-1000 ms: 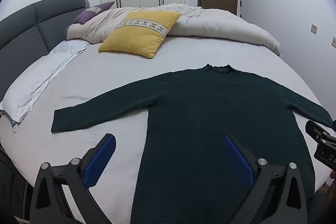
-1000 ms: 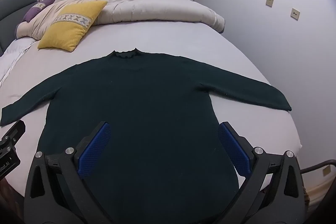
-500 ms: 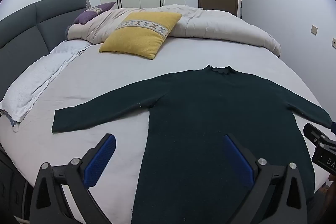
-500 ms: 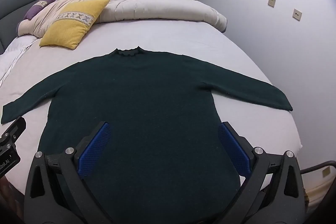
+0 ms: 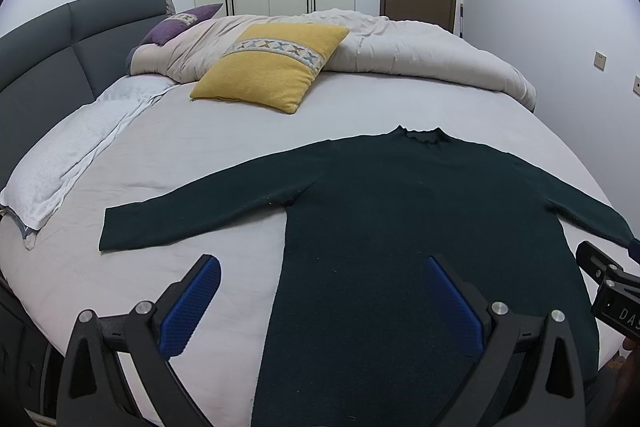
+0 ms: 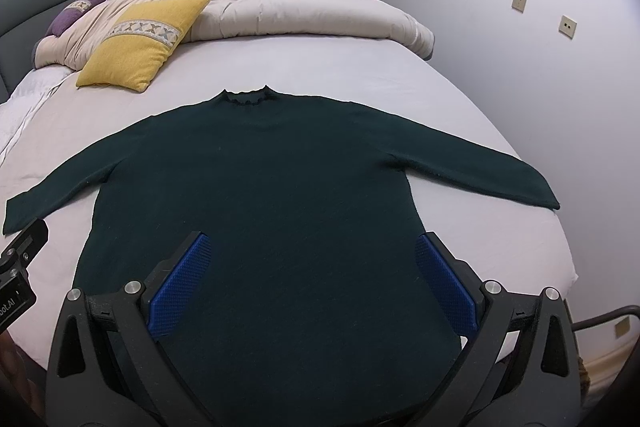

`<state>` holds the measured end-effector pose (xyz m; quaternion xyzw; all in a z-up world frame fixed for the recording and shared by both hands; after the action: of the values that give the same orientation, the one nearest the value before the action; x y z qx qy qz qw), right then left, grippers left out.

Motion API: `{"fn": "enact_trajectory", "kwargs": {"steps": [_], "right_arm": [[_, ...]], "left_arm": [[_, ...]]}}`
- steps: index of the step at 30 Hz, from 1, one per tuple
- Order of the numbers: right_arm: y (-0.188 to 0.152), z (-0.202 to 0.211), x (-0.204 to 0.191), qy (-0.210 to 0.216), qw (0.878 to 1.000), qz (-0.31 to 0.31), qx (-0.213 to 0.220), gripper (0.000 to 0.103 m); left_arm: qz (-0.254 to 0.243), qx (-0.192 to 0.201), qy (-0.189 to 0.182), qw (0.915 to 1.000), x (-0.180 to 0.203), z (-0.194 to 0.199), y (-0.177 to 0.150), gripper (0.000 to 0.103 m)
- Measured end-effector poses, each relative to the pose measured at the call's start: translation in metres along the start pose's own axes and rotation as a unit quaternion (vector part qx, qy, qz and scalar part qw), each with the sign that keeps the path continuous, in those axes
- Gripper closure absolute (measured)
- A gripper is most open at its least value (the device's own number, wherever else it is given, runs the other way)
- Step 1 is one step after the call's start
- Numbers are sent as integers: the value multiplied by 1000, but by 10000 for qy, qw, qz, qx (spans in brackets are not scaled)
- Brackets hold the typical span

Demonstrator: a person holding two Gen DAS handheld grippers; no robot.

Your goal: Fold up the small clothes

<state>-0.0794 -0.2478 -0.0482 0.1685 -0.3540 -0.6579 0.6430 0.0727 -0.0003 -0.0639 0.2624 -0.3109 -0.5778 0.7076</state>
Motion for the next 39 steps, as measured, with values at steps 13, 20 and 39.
{"fn": "enact_trajectory", "kwargs": {"steps": [13,20,39], "right_arm": [[0,0,-2,1,10000,0,-14,0],[0,0,-2,5,10000,0,-16,0],[-7,3,-10,22,10000,12,-36,0]], "left_arm": [[10,5,-9,10000,0,0,0,0],[9,6,-12,10000,-5,10,6,0],[13,-1,-10,10000,-6,5,9,0]]}}
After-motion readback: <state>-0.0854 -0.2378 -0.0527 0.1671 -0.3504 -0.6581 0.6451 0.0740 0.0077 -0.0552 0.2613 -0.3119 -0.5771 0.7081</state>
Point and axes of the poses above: each gripper's, at about its wrist camera, not at the fingertips, and z roughly against the way its jaws point, x to its right, y to its top, the point moved 10 cm from there along -z, roughly the way its jaws point, and after that the axes turned 12 degrees about z, right-handed, at the moved point
